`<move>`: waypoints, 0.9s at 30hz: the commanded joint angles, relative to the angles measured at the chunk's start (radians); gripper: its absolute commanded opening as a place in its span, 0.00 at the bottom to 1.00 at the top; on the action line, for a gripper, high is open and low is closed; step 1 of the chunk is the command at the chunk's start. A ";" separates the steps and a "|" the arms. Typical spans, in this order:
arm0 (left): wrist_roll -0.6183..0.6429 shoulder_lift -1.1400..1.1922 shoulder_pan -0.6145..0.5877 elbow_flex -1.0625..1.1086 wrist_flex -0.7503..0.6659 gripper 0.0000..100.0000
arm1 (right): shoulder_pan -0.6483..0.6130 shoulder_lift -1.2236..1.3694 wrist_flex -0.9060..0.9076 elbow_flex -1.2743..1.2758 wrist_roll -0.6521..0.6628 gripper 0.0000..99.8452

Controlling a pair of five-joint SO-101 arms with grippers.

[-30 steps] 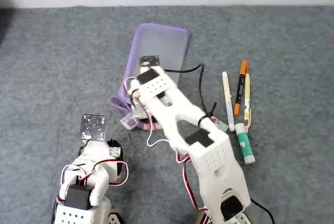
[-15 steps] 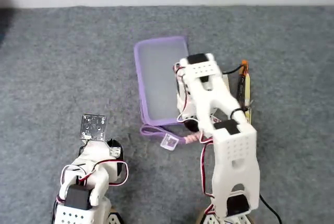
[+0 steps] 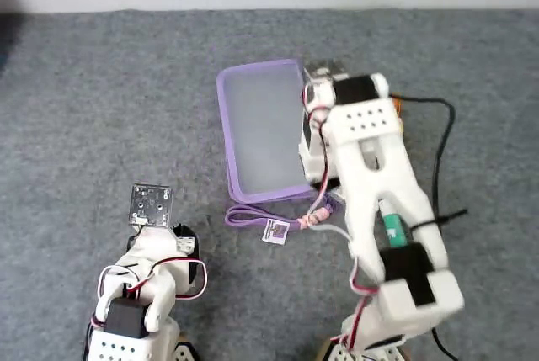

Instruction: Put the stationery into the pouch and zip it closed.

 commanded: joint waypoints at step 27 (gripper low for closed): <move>-0.005 -0.009 0.002 -0.008 0.002 0.01 | -0.070 0.254 -0.430 0.215 -0.611 0.20</move>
